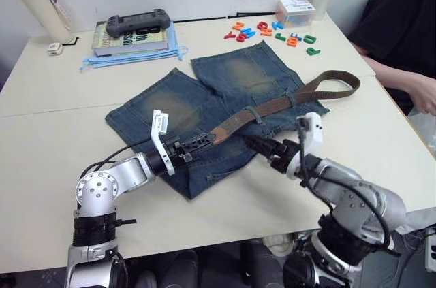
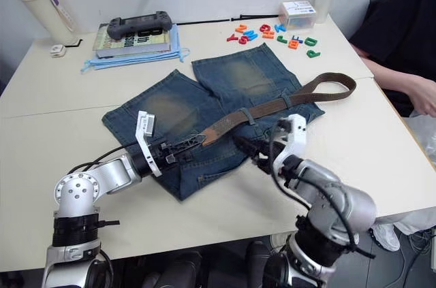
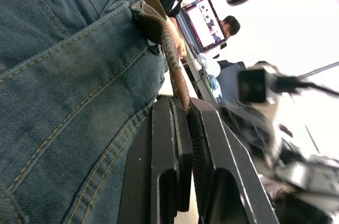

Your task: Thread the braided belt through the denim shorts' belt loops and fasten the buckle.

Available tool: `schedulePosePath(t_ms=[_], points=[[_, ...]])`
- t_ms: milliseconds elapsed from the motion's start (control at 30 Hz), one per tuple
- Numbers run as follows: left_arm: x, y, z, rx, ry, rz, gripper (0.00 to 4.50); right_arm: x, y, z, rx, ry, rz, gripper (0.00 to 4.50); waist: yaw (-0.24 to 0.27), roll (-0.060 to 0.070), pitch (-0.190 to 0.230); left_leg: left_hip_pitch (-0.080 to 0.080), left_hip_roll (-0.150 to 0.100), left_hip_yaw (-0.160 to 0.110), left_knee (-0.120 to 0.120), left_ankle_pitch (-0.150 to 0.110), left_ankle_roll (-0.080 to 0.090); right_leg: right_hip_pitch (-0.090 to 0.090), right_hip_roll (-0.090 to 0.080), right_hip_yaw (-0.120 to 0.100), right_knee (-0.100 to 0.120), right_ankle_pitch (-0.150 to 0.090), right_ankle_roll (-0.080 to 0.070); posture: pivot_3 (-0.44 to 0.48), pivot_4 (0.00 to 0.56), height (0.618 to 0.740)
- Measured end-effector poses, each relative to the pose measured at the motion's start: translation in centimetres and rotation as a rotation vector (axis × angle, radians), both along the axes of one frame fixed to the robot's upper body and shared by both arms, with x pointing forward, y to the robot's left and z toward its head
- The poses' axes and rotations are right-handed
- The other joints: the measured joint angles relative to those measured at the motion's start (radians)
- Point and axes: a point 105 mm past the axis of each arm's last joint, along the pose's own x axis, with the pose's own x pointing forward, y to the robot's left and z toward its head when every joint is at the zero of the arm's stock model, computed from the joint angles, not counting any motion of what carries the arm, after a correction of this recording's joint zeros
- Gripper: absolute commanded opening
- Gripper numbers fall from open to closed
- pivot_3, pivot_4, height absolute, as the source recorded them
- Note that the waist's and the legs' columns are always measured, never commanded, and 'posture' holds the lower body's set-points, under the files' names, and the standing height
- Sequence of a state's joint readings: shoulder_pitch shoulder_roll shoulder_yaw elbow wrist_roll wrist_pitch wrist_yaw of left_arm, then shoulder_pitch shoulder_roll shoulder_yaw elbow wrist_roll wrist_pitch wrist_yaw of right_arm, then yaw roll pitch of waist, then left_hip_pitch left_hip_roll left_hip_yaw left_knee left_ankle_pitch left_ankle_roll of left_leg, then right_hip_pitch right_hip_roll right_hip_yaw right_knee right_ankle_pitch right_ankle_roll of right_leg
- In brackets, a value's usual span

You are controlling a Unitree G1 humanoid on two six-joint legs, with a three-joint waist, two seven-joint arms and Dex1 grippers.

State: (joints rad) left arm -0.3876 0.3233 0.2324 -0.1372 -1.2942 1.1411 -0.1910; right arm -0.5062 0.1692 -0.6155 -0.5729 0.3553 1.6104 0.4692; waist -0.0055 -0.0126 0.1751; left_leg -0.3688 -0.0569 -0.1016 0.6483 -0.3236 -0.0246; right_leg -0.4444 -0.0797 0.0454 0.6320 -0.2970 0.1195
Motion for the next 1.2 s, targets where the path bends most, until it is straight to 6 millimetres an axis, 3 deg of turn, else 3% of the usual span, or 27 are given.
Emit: schedulePosePath(t_ms=[100,300,467,733,867,1033,1200], points=[[0.0,0.1,0.0,0.002,-0.001,0.002,0.00,0.4,-0.7,-1.3,0.057,0.078,-0.029,4.19,-0.003,0.000,0.000,-0.001,0.000,0.001,0.000,0.000,0.000,-0.001,0.000,0.001,0.002,0.000,0.000,0.000,0.150,0.740],[0.0,0.1,0.0,0.003,-0.002,0.005,0.00,1.3,0.3,-0.9,0.135,0.106,0.022,4.19,-0.021,0.000,0.000,0.000,0.000,0.001,0.001,0.000,0.000,-0.001,0.000,0.002,0.005,0.000,0.000,0.000,0.150,0.740],[0.1,0.2,0.1,0.000,-0.009,0.013,0.00,2.4,1.7,3.7,0.194,-0.018,0.096,4.19,-0.028,0.001,0.000,0.000,0.002,0.001,0.001,0.001,-0.001,-0.002,0.001,0.002,0.006,0.000,-0.001,0.000,0.150,0.740],[0.3,0.5,0.2,-0.006,-0.016,0.032,0.00,1.6,2.9,4.6,0.230,-0.025,0.174,4.19,-0.029,0.001,0.000,-0.001,0.001,0.002,0.001,0.001,0.000,-0.003,0.000,0.003,0.006,0.000,-0.001,0.000,0.150,0.740],[-0.1,1.5,0.4,0.008,-0.015,0.042,0.00,1.3,3.3,4.6,0.225,-0.014,0.190,4.19,-0.033,0.001,0.000,-0.001,0.001,0.002,0.001,0.001,0.000,-0.003,0.001,0.004,0.006,0.000,-0.001,0.000,0.150,0.740],[-1.4,3.4,0.8,0.019,-0.004,0.056,0.00,1.0,3.2,2.9,0.224,0.053,0.171,4.19,-0.039,0.001,0.000,-0.001,0.002,0.002,0.001,0.001,0.000,-0.003,0.000,0.010,0.005,0.000,-0.001,0.000,0.150,0.740],[-2.3,4.0,1.3,0.021,-0.001,0.061,0.00,1.0,2.7,2.5,0.231,0.070,0.147,4.19,-0.040,0.001,0.000,-0.001,0.002,0.002,0.001,0.001,0.000,-0.003,0.000,0.011,0.005,0.000,-0.001,0.000,0.150,0.740]])
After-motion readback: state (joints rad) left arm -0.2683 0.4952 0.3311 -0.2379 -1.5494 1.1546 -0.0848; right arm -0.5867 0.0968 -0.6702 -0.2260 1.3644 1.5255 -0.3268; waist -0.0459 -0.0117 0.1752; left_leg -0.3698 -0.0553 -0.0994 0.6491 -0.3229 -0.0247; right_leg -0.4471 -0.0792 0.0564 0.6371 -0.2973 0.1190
